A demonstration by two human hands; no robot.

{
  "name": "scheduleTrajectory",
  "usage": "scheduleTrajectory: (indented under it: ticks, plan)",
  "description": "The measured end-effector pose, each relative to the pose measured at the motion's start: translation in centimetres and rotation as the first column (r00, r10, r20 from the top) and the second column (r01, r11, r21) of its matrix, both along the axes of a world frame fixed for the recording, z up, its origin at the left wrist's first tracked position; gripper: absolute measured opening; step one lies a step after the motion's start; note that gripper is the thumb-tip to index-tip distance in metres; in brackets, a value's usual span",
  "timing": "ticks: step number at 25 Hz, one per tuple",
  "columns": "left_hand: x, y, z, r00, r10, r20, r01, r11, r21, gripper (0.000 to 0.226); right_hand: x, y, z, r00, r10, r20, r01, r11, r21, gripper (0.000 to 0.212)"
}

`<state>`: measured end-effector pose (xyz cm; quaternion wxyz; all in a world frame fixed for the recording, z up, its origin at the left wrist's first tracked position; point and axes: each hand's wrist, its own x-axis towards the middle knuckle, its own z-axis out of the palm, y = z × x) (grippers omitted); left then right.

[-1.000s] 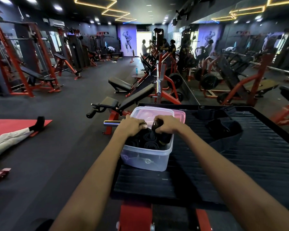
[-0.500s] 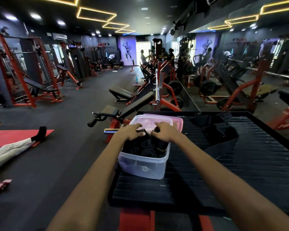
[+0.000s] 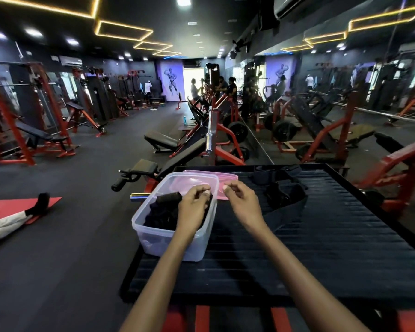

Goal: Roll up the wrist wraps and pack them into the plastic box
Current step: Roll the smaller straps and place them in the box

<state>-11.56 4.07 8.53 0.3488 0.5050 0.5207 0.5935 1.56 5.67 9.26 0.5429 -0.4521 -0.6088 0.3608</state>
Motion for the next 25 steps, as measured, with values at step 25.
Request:
scheduleTrajectory:
  ticks: [25]
  plan:
    - [15.1, 1.2, -10.8, 0.762, -0.042, -0.646, -0.085, 0.983, -0.164, 0.042, 18.3, 15.1, -3.5, 0.610, 0.123, 0.783, 0.097, 0.969, -0.228, 0.077]
